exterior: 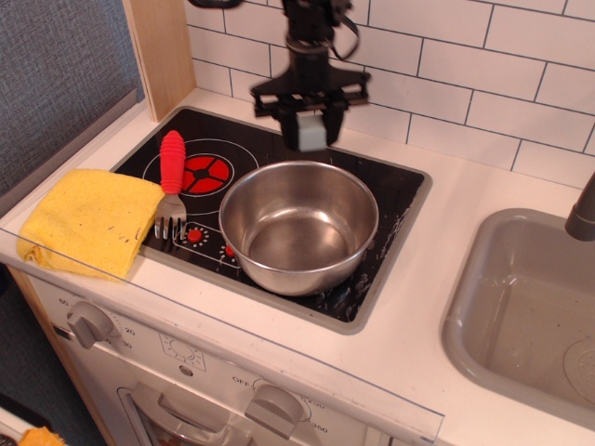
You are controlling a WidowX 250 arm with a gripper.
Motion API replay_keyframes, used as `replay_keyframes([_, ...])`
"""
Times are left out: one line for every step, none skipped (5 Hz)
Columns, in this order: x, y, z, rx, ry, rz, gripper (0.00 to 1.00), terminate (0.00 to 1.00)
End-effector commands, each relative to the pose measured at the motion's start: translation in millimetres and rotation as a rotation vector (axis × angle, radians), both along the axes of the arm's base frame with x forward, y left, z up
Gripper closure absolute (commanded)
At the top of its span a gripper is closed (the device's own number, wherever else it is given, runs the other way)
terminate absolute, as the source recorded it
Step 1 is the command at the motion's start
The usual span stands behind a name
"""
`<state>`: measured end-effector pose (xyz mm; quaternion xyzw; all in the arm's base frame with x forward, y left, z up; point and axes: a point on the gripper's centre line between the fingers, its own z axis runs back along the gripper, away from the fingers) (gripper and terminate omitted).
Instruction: Put the grey cube on the yellow cloth.
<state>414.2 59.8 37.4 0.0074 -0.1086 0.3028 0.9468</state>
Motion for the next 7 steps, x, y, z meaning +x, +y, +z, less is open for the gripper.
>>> replay_keyframes([-22,32,82,0.052,-0.107,0.002,1.0,0.0])
replay_keyframes([-53,48,101,0.039,-0.12,0.016,1.0,0.0])
replay_keyframes([-83,66,104,0.035,-0.117,0.017,1.0,0.0])
replay_keyframes([-106,90,92,0.04,-0.103,0.006,1.0,0.0])
replay_keyframes([-121,108,76,0.057,-0.085,-0.016,1.0,0.0])
replay_keyframes([-134,120,58,0.088,-0.039,-0.034,1.0,0.0])
replay_keyframes([-144,119,45,0.109,0.004,-0.067,1.0,0.0])
